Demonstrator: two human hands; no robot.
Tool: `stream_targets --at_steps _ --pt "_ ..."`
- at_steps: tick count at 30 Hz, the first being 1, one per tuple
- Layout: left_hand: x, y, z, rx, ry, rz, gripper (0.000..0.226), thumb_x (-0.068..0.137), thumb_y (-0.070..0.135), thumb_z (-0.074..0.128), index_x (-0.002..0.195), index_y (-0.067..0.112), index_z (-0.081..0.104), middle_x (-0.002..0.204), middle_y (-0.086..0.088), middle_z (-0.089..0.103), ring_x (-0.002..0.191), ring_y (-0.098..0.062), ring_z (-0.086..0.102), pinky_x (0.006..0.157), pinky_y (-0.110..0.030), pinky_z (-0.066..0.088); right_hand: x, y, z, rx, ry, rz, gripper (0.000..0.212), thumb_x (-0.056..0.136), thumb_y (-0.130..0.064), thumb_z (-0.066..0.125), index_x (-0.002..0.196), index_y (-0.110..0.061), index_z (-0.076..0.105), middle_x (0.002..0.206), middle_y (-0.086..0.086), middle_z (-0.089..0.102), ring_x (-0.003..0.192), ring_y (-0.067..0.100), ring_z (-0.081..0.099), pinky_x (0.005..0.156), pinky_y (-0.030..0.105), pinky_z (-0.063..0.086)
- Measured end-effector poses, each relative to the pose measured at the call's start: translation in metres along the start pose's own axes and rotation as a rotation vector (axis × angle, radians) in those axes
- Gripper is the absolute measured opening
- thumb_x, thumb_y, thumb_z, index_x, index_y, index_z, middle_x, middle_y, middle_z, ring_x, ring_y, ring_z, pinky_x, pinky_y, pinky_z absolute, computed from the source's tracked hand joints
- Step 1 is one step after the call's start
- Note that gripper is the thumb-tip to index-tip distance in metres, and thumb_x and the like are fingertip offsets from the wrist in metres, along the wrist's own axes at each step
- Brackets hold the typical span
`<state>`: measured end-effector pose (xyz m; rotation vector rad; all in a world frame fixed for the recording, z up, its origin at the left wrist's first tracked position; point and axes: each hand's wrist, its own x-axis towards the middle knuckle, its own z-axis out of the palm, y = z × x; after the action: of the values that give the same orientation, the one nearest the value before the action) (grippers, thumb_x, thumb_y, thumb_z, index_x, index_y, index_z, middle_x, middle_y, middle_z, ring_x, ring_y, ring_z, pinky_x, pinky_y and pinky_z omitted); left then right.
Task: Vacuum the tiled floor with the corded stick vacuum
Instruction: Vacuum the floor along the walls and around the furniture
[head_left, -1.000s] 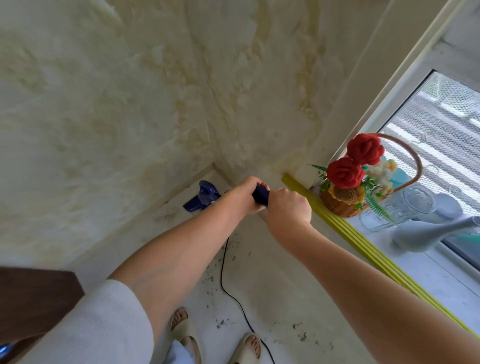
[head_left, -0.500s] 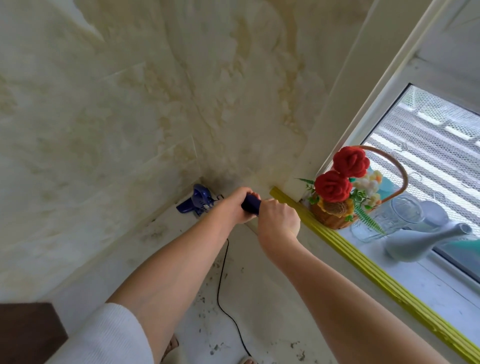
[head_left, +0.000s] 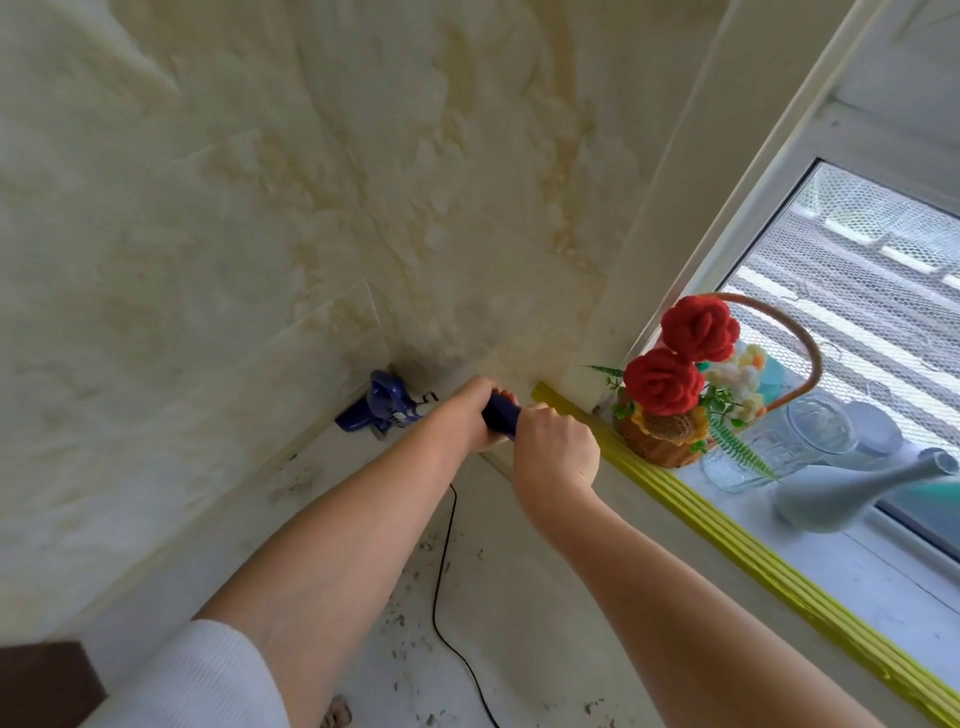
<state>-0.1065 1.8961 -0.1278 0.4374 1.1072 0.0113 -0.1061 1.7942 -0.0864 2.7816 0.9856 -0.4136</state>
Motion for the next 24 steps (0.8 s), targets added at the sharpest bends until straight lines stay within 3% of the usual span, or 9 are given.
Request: stream_targets --at_steps 4,8,11,14,19,24 --pt "0.006 0.001 0.012 0.052 -0.043 0.070 0.033 0.098 0.007 0.032 0.066 0.012 0.033 0.064 -0.004 0.035 0.056 -0.015 0.037 0.052 -0.024 0.037 0.012 0.009 -0.004 0.013 0.030 0.013 0.025 0.095 -0.005 0.049 0.119 -0.009 0.054 0.106 0.001 0.065 0.095 0.021 0.066 0.062 0.027 0.041" --pt "0.006 -0.027 0.015 0.140 0.051 0.026 0.028 0.095 0.007 0.033 0.067 0.011 0.031 0.065 -0.003 0.037 0.055 -0.015 0.039 0.042 -0.019 0.041 -0.007 0.027 0.006 0.083 -0.063 -0.007 0.026 0.095 -0.004 0.048 0.120 -0.009 0.055 0.110 0.003 0.063 0.100 0.023 0.064 0.066 0.028 0.043" --pt "0.003 -0.045 0.005 0.063 0.108 -0.048 0.021 0.093 0.006 0.037 0.072 0.010 0.034 0.069 -0.004 0.042 0.059 -0.015 0.042 0.056 -0.024 0.039 -0.030 0.033 0.018 0.146 -0.137 -0.049 0.025 0.093 -0.004 0.050 0.117 -0.011 0.056 0.105 0.003 0.063 0.095 0.022 0.063 0.066 0.028 0.042" --pt "-0.009 -0.052 -0.001 -0.012 0.154 -0.044 0.021 0.092 0.007 0.039 0.072 0.008 0.036 0.070 -0.004 0.043 0.060 -0.015 0.042 0.059 -0.022 0.038 -0.040 0.038 0.012 0.168 -0.150 -0.105 0.025 0.091 -0.006 0.052 0.115 -0.013 0.057 0.096 0.003 0.062 0.086 0.022 0.060 0.065 0.029 0.041" --pt "-0.040 -0.048 -0.016 0.019 0.139 -0.009 0.028 0.095 0.009 0.037 0.067 0.009 0.035 0.066 -0.005 0.038 0.054 -0.016 0.037 0.044 -0.026 0.031 -0.054 0.033 -0.006 0.191 -0.109 -0.162 0.025 0.087 -0.006 0.055 0.110 -0.015 0.061 0.084 0.001 0.056 0.074 0.022 0.054 0.064 0.030 0.041" --pt "-0.050 -0.044 -0.028 0.107 0.196 0.053 0.033 0.100 0.012 0.032 0.067 0.008 0.037 0.065 -0.006 0.037 0.051 -0.016 0.037 0.033 -0.015 0.033 -0.062 0.018 -0.004 0.243 -0.148 -0.137 0.030 0.086 -0.004 0.056 0.112 -0.016 0.063 0.082 0.001 0.057 0.071 0.021 0.054 0.062 0.030 0.042"
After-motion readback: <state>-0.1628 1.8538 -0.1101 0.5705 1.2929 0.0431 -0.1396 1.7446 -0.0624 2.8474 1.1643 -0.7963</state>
